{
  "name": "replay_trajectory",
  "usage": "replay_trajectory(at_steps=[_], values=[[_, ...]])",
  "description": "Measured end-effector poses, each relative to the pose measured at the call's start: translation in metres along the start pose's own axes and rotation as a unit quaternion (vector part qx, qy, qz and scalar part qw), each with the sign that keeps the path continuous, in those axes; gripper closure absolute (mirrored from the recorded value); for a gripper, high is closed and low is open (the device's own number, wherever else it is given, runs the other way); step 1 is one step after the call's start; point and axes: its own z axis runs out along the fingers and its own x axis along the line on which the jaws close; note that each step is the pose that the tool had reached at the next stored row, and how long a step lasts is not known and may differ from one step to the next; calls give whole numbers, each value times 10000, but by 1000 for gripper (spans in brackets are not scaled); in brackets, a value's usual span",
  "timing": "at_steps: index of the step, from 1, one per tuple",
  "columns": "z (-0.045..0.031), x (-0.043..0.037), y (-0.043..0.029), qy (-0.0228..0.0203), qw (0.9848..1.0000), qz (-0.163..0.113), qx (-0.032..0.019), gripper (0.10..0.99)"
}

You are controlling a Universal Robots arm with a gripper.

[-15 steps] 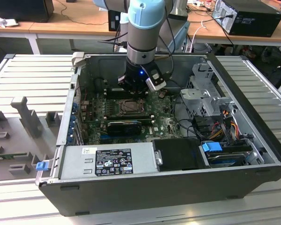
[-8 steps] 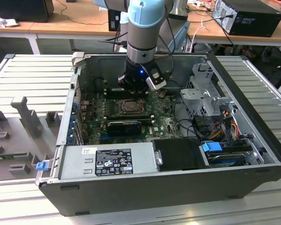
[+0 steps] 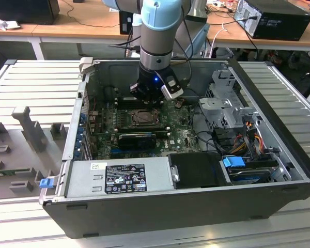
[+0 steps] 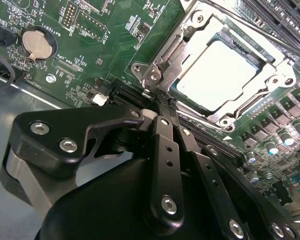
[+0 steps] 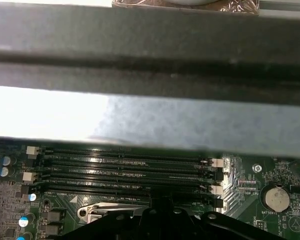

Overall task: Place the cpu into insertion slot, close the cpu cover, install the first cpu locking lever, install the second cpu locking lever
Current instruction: 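Install the first cpu locking lever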

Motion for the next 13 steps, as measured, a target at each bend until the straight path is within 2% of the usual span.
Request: replay_trajectory(at_steps=[4,6,7,9,13], values=[[0,0,0,5,10000,0,88,980],[-3,0,-1,6,10000,0,96,980],[-23,0,3,6,10000,0,93,980],[-88,6,14,3,10000,1,53,980],[-139,47,23,-2,10000,-1,-28,980]])
